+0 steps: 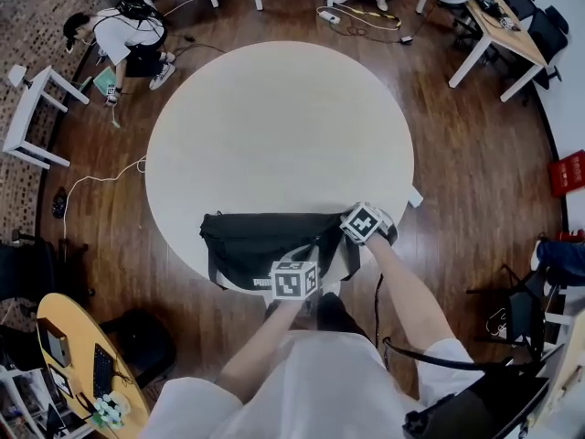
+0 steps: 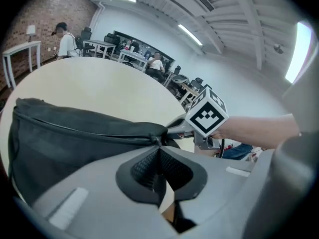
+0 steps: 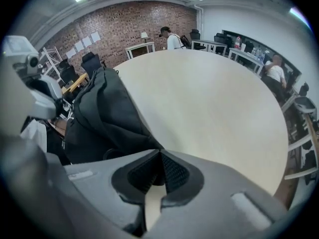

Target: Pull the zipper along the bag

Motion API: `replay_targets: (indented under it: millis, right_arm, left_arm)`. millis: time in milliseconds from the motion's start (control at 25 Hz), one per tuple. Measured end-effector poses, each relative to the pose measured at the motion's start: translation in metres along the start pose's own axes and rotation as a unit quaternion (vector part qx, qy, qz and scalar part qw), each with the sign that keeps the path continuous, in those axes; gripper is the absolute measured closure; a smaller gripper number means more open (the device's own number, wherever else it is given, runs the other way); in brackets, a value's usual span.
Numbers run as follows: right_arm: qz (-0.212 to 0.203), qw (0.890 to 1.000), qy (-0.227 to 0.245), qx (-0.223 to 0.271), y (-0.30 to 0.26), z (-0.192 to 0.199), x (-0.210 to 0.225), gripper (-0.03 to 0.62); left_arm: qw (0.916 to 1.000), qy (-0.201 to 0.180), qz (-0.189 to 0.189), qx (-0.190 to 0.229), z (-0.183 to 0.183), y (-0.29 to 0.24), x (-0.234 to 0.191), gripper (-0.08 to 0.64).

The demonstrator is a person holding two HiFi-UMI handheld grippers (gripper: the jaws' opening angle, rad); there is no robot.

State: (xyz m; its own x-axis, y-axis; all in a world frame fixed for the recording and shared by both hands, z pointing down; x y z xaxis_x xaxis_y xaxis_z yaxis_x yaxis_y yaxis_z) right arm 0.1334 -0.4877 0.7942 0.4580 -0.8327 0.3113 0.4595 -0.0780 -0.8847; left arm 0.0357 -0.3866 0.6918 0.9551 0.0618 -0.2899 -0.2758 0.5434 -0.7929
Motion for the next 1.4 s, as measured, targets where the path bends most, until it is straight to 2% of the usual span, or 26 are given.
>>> replay_targets:
  millis: [200, 320, 480, 560, 640, 720, 840, 920, 1080, 1200, 1280, 1400]
  right_arm:
    - [0.019, 1.000, 0.013, -0.010, -0.002, -0.005, -0.004, 0.601]
    - [0.033, 0.999, 0.023, -0.019, -0.004, -0.011, -0.007, 0.601]
    - [0.051, 0.998, -0.011, -0.027, -0.005, -0.008, -0.006, 0.601]
    - [0.053, 0.998, -0.033, -0.033, -0.005, -0.003, -0.007, 0.601]
    - [0.071, 0.996, -0.026, -0.036, -0.004, -0.004, -0.006, 0.603]
    - [0.088, 0.995, -0.035, -0.044, -0.003, 0.001, -0.005, 0.603]
    - [0.106, 0.993, -0.023, -0.038, -0.003, -0.004, -0.004, 0.604]
    - [0.114, 0.992, -0.015, -0.051, -0.006, -0.007, -0.006, 0.604]
    - [0.123, 0.990, -0.017, -0.063, -0.005, -0.007, -0.009, 0.604]
    - [0.127, 0.990, -0.026, -0.053, -0.006, -0.009, -0.007, 0.604]
    - [0.134, 0.989, -0.024, -0.058, -0.007, -0.008, -0.008, 0.604]
    - [0.152, 0.986, -0.019, -0.061, -0.005, -0.006, -0.006, 0.604]
  left_arm:
    - [0.9991, -0.040, 0.012, 0.007, -0.007, 0.033, -0.066, 0.541]
    - [0.9989, -0.047, 0.004, 0.008, -0.014, 0.049, -0.121, 0.541]
    - [0.9983, -0.040, -0.039, 0.014, -0.023, 0.069, -0.208, 0.541]
    - [0.9976, -0.025, -0.062, 0.020, -0.027, 0.077, -0.251, 0.541]
    - [0.9966, -0.006, -0.079, 0.026, -0.031, 0.082, -0.291, 0.541]
    - [0.9960, -0.004, -0.086, 0.025, -0.035, 0.079, -0.320, 0.540]
    - [0.9953, -0.020, -0.093, 0.014, -0.033, 0.062, -0.342, 0.538]
    - [0.9947, -0.023, -0.099, 0.012, -0.033, 0.054, -0.355, 0.537]
    - [0.9945, -0.012, -0.104, 0.004, -0.027, 0.037, -0.377, 0.529]
    - [0.9918, 0.007, -0.127, -0.002, -0.019, 0.022, -0.400, 0.530]
    - [0.9913, 0.019, -0.130, 0.001, -0.016, 0.024, -0.402, 0.537]
    - [0.9918, 0.002, -0.127, 0.016, -0.018, 0.033, -0.385, 0.537]
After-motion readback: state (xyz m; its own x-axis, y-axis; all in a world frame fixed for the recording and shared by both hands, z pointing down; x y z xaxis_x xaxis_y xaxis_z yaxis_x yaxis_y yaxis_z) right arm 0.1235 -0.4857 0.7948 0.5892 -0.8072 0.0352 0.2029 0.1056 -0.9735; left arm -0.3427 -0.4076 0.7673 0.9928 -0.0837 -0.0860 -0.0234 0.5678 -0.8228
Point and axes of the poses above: the fingertips, and each gripper's own axes: y backward along the fingers, x to its right, z out of its underside, the point moved 2 cm from there along y, backward along the fingers, and after that the axes turned 14 degrees about -z, right-handed, at the moved point
